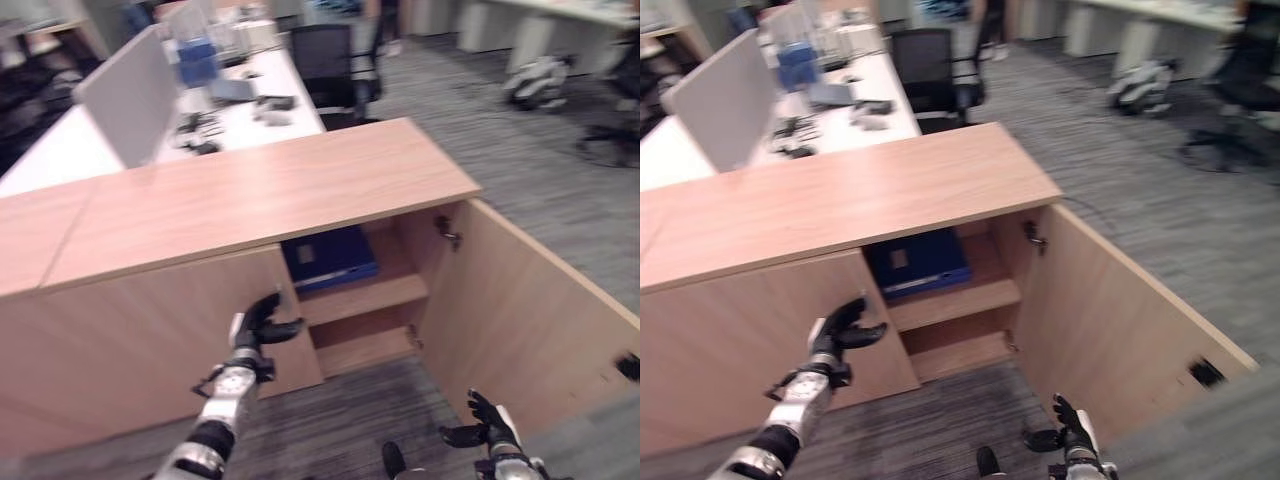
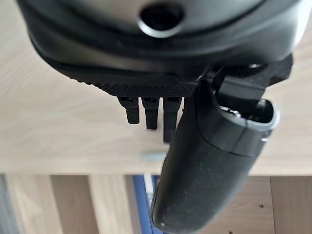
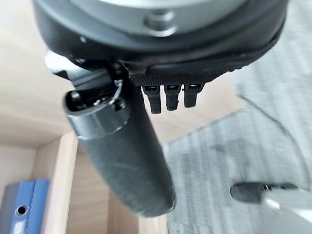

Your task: Put the empty folder in the office cabinet

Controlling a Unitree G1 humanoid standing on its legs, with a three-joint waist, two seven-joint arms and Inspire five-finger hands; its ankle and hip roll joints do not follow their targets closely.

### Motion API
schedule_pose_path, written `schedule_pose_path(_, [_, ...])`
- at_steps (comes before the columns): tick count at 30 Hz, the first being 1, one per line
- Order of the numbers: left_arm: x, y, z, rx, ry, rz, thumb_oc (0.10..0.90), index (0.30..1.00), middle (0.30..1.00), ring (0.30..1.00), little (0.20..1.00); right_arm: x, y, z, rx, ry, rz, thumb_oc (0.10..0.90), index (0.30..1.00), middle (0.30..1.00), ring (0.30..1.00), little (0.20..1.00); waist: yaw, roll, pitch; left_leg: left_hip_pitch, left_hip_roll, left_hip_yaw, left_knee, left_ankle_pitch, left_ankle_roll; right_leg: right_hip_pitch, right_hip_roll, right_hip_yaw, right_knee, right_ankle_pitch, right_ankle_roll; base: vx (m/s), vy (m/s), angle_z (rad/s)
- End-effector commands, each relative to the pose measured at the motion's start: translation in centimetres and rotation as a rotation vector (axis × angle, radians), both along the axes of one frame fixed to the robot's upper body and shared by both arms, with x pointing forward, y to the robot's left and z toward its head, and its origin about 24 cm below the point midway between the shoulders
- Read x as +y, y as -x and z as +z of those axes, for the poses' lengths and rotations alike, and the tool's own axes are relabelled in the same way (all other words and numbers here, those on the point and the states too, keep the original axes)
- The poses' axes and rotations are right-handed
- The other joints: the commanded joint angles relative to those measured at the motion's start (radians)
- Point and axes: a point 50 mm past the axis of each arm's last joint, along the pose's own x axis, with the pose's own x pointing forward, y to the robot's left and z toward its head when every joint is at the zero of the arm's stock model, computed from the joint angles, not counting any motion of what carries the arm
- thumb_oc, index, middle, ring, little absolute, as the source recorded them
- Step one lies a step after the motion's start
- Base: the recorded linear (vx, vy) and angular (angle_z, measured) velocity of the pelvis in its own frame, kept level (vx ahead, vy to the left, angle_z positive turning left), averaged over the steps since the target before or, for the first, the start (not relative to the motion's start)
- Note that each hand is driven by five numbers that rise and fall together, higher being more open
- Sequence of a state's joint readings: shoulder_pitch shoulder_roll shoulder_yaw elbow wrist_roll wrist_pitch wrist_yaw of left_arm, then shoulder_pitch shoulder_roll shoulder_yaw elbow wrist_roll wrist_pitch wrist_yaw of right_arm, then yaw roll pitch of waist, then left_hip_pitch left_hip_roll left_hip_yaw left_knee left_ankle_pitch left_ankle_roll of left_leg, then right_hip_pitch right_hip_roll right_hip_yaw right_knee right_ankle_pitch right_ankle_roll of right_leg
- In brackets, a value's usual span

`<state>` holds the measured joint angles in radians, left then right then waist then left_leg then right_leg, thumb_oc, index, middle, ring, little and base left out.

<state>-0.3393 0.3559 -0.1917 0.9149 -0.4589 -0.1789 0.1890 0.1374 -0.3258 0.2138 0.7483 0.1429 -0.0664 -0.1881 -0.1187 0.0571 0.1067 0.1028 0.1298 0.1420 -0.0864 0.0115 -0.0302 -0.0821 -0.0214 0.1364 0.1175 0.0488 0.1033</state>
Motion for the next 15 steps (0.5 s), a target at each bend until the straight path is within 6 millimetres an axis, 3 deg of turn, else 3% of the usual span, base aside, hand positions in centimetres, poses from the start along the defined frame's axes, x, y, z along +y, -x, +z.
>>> schedule_pose_path(1, [2.6, -5.1, 8.0, -0.295, -0.113, 0.050, 0.800, 0.900, 0.900, 0.900, 0.900, 0.3, -2.3, 1.9, -0.168, -0.047, 0.026, 0.800, 0.900, 0.900, 0.900, 0.900, -0.041, -0.024, -0.057, 0.013, -0.008, 0.015, 0.048, 0.026, -0.082, 0.171, -0.086, 0.020, -0.136, -0.055, 0.060, 0.10, 0.116, -0.39])
schedule_pose_path(3, [3.9, -5.2, 8.7, -0.302, -0.129, 0.077, 0.800, 0.900, 0.900, 0.900, 0.900, 0.5, -2.1, 1.9, -0.166, -0.060, 0.028, 0.800, 0.900, 0.900, 0.900, 0.900, -0.044, -0.028, -0.061, 0.028, -0.013, 0.034, 0.034, 0.026, -0.078, 0.170, -0.091, 0.031, -0.135, -0.053, 0.066, 0.07, 0.108, -0.29])
schedule_pose_path(4, [5.8, -5.1, 9.7, -0.309, -0.156, 0.121, 0.800, 0.900, 0.900, 0.900, 0.900, 0.7, -2.0, 1.8, -0.163, -0.075, 0.030, 0.800, 0.900, 0.900, 0.900, 0.900, -0.049, -0.035, -0.066, 0.044, -0.019, 0.058, 0.019, 0.021, -0.071, 0.162, -0.095, 0.041, -0.127, -0.051, 0.076, 0.03, 0.078, -0.13])
schedule_pose_path(5, [5.8, -5.1, 9.7, -0.309, -0.156, 0.120, 0.800, 0.900, 0.900, 0.900, 0.900, 0.7, -2.0, 1.8, -0.163, -0.075, 0.030, 0.800, 0.900, 0.900, 0.900, 0.900, -0.048, -0.035, -0.066, 0.044, -0.019, 0.058, 0.019, 0.021, -0.071, 0.162, -0.095, 0.042, -0.127, -0.051, 0.076, 0.06, 0.155, -0.19])
schedule_pose_path(6, [7.4, -4.9, 10.7, -0.324, -0.182, 0.154, 0.800, 0.900, 0.900, 0.900, 0.900, 0.9, -1.9, 1.7, -0.159, -0.087, 0.039, 0.800, 0.900, 0.900, 0.900, 0.900, -0.051, -0.044, -0.069, 0.055, -0.026, 0.083, 0.015, 0.013, -0.063, 0.150, -0.097, 0.055, -0.114, -0.046, 0.089, 0.03, 0.102, -0.24])
schedule_pose_path(8, [8.6, -4.7, 11.4, -0.335, -0.195, 0.180, 0.800, 0.900, 0.900, 0.900, 0.900, 1.1, -1.7, 1.6, -0.155, -0.100, 0.045, 0.800, 0.900, 0.900, 0.900, 0.900, -0.050, -0.052, -0.072, 0.065, -0.030, 0.102, 0.012, 0.005, -0.057, 0.142, -0.099, 0.065, -0.103, -0.045, 0.096, 0.03, 0.115, -0.24])
schedule_pose_path(12, [9.8, -4.4, 12.3, -0.340, -0.244, 0.204, 0.800, 0.900, 0.900, 0.900, 0.900, 1.2, -1.7, 1.5, -0.151, -0.107, 0.040, 0.800, 0.900, 0.900, 0.900, 0.900, -0.048, -0.068, -0.074, 0.078, -0.038, 0.122, 0.007, -0.008, -0.045, 0.125, -0.107, 0.068, -0.089, -0.033, 0.118, 0.01, 0.092, -0.21])
schedule_pose_path(15, [9.4, -4.4, 12.1, -0.361, -0.206, 0.208, 0.800, 0.900, 0.900, 0.900, 0.900, 1.3, -1.6, 1.3, -0.145, -0.114, 0.027, 0.800, 0.900, 0.900, 0.900, 0.900, -0.041, -0.082, -0.072, 0.079, -0.043, 0.125, 0.000, -0.014, -0.038, 0.110, -0.108, 0.063, -0.077, -0.026, 0.128, -0.02, 0.063, -0.09])
